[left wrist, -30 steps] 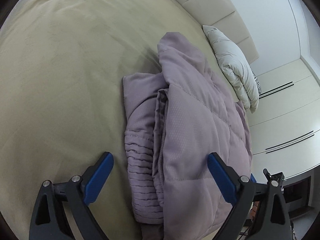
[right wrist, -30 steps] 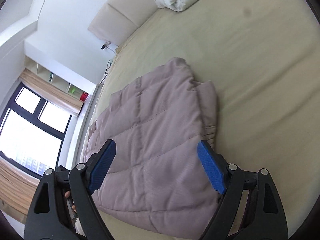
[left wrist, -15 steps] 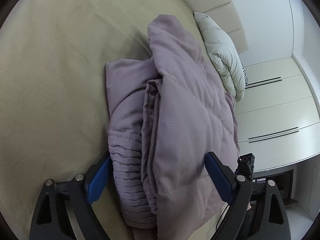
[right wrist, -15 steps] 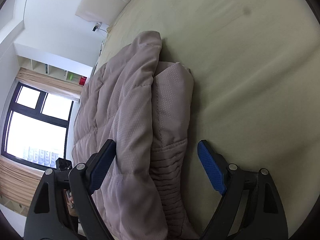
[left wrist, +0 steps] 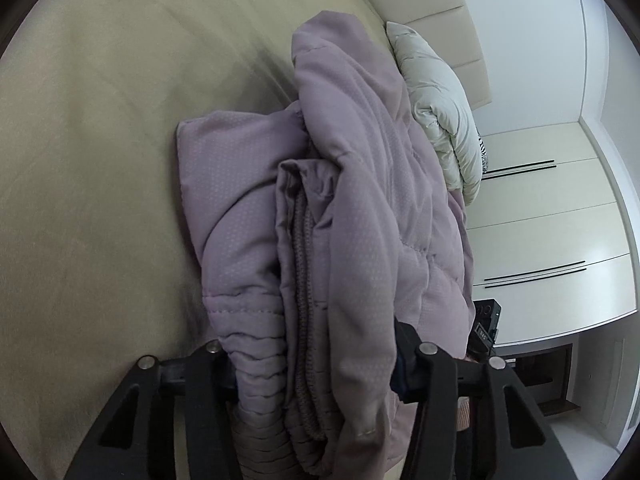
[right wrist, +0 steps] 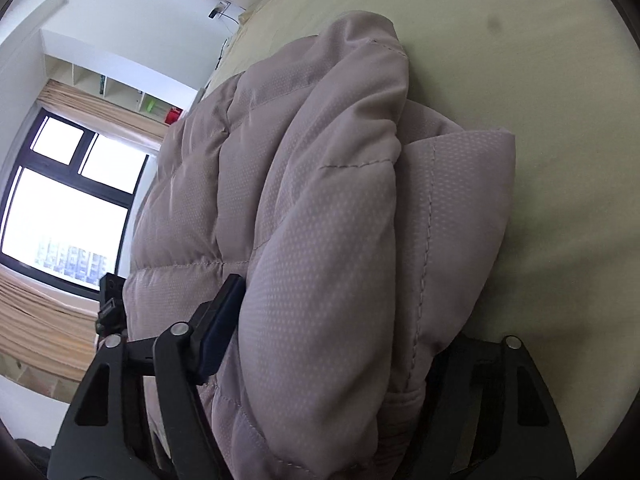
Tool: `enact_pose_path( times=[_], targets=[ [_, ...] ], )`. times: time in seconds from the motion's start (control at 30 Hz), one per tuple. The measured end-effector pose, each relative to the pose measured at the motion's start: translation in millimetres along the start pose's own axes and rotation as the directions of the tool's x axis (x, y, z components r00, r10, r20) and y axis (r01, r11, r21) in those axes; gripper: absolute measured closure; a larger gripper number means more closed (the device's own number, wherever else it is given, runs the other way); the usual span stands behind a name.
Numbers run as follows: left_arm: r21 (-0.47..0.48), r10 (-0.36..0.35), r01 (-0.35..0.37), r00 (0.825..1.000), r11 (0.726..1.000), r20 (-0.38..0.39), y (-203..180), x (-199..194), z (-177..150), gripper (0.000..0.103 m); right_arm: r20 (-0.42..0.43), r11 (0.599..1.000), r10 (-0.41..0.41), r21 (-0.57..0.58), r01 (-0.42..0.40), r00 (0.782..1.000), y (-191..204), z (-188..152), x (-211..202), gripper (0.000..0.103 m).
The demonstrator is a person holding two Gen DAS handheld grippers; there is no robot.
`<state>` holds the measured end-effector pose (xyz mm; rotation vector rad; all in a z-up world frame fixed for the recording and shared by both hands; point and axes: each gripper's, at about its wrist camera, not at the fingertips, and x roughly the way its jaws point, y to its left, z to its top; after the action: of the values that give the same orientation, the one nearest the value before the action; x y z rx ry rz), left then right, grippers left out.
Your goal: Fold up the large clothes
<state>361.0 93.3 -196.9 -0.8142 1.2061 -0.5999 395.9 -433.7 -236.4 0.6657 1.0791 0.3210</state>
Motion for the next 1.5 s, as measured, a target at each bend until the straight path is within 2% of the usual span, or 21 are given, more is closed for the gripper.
enact_pose_path(
  times=[0.03, 0.07, 0.13, 0.2, 0.27, 0.43, 0.57, 0.67, 0.73, 0.77, 0.8, 0.83, 0.87, 1.0, 1.1, 1.23, 1.4, 1.5],
  targets=[
    [0.006, 0.015, -0.015, 1.000, 1.000, 0.009, -5, -3, -2, 0.060, 0.010, 0.999, -0.032, -0.024, 0.032, 0.999, 9, -3, -5, 0.052],
    [0.015, 0.033, -0.033, 0.999, 0.999, 0.018, -12, -6, -5, 0.064, 0.022, 0.997, -0.064, -0.049, 0.065, 0.998, 19, -5, -9, 0.056],
    [0.041, 0.065, -0.066, 0.997, 0.997, 0.033, -22, -16, -10, 0.067, 0.051, 0.984, -0.136, -0.110, 0.141, 0.989, 44, -9, -15, 0.067],
    [0.059, 0.079, -0.082, 0.996, 0.995, 0.045, -33, -26, -16, 0.069, 0.072, 0.960, -0.204, -0.180, 0.214, 0.976, 72, -19, -24, 0.071],
    [0.082, 0.084, -0.089, 0.995, 0.993, 0.057, -41, -41, -27, 0.069, 0.091, 0.942, -0.230, -0.230, 0.245, 0.969, 98, -30, -32, 0.074],
    [0.119, 0.082, -0.091, 0.993, 0.989, 0.080, -50, -89, -67, 0.069, 0.128, 0.937, -0.180, -0.279, 0.209, 0.975, 151, -67, -53, 0.075],
    [0.136, 0.080, -0.092, 0.993, 0.986, 0.088, -39, -124, -104, 0.069, 0.133, 0.953, -0.119, -0.262, 0.151, 0.984, 167, -107, -63, 0.076],
    [0.092, 0.086, -0.093, 0.994, 0.991, 0.070, -15, -127, -124, 0.068, 0.131, 0.983, -0.062, -0.163, 0.083, 0.989, 153, -135, -56, 0.076],
    [0.050, 0.089, -0.092, 0.994, 0.995, 0.057, 9, -119, -134, 0.067, 0.120, 0.992, -0.069, -0.094, 0.080, 0.990, 134, -143, -36, 0.075],
    [0.012, 0.053, -0.054, 0.997, 0.998, 0.056, 23, -115, -136, 0.066, 0.121, 0.996, -0.068, -0.043, 0.074, 0.990, 119, -150, -25, 0.075],
    [-0.025, 0.012, -0.010, 0.998, 1.000, 0.058, 33, -112, -138, 0.065, 0.131, 0.999, -0.021, 0.029, 0.017, 0.991, 99, -154, -18, 0.074],
    [-0.040, -0.013, 0.015, 0.998, 0.999, 0.063, 38, -110, -137, 0.064, 0.147, 0.996, 0.020, 0.080, -0.032, 0.989, 84, -156, -13, 0.072],
    [-0.035, -0.009, 0.012, 0.998, 0.999, 0.067, 38, -107, -137, 0.063, 0.159, 0.992, 0.040, 0.109, -0.058, 0.986, 75, -158, -9, 0.071],
    [-0.022, 0.014, -0.012, 0.998, 1.000, 0.067, 30, -105, -135, 0.059, 0.163, 0.992, 0.021, 0.118, -0.041, 0.986, 74, -155, 2, 0.063],
    [-0.034, -0.014, 0.016, 0.997, 0.999, 0.070, 35, -106, -136, 0.054, 0.161, 0.978, 0.074, 0.179, -0.103, 0.984, 57, -162, 3, 0.050],
    [-0.086, -0.058, 0.066, 0.994, 0.994, 0.098, 52, -115, -143, 0.047, 0.248, 0.938, 0.157, 0.267, -0.223, 0.956, 33, -180, -4, 0.049],
    [-0.103, -0.039, 0.052, 0.991, 0.993, 0.128, 58, -138, -151, 0.043, 0.289, 0.947, 0.076, 0.279, -0.159, 0.954, 35, -191, -30, 0.045],
    [-0.092, -0.007, 0.022, 0.988, 0.996, 0.154, 54, -162, -156, 0.043, 0.337, 0.951, -0.010, 0.293, -0.095, 0.942, 41, -192, -53, 0.045]
  ],
)
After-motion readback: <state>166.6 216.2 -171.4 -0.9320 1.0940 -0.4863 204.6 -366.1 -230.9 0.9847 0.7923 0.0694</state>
